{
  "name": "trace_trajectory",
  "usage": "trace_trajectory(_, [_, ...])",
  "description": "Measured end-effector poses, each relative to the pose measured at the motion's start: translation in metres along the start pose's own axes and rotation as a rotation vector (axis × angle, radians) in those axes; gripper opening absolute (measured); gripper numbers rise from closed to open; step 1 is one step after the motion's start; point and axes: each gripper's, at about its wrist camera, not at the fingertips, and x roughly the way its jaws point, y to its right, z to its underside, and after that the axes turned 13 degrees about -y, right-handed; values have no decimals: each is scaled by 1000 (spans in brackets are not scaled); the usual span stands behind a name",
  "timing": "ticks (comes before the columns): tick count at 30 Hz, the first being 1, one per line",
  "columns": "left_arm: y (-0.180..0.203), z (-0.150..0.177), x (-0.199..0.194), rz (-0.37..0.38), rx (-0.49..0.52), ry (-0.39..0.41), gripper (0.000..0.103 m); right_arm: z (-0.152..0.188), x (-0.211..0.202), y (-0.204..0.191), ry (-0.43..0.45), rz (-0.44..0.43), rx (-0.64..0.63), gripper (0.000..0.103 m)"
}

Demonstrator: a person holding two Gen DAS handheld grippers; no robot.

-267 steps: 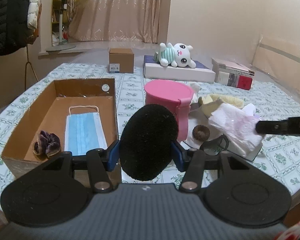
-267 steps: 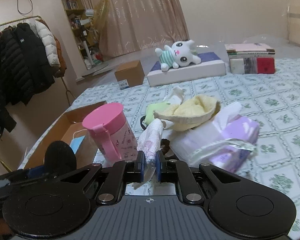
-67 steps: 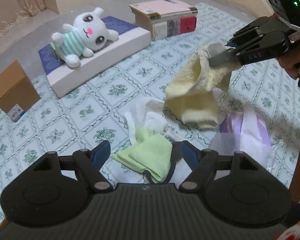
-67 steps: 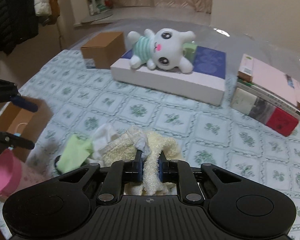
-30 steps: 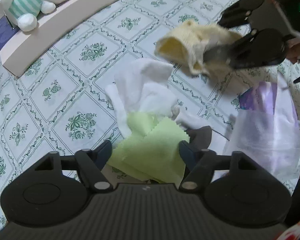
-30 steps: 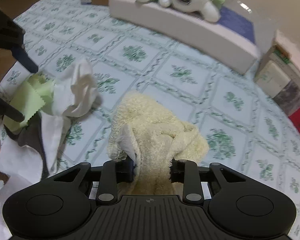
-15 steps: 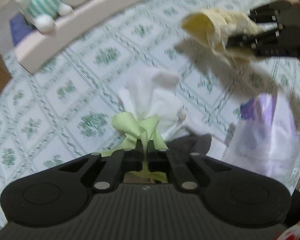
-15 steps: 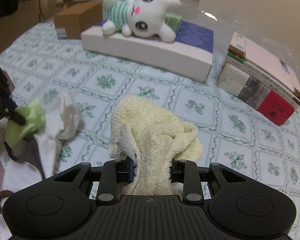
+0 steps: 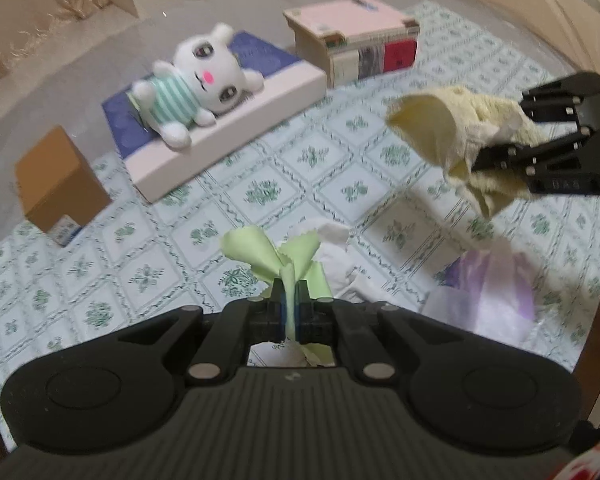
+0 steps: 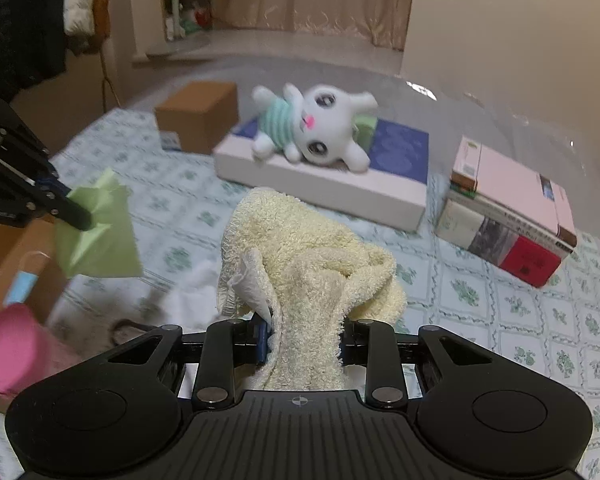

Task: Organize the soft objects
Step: 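Carry the towel and green cloth over the cardboard box with both grippers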

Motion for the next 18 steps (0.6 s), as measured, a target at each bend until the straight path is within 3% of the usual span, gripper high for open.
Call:
trace_trajectory(11, [21, 48, -96, -61, -51, 103, 3, 9, -84, -50, 71, -46, -3, 30])
trace_trajectory(18, [26, 95, -135, -93, -83, 119, 3, 17, -124, -91, 111, -93, -30, 30])
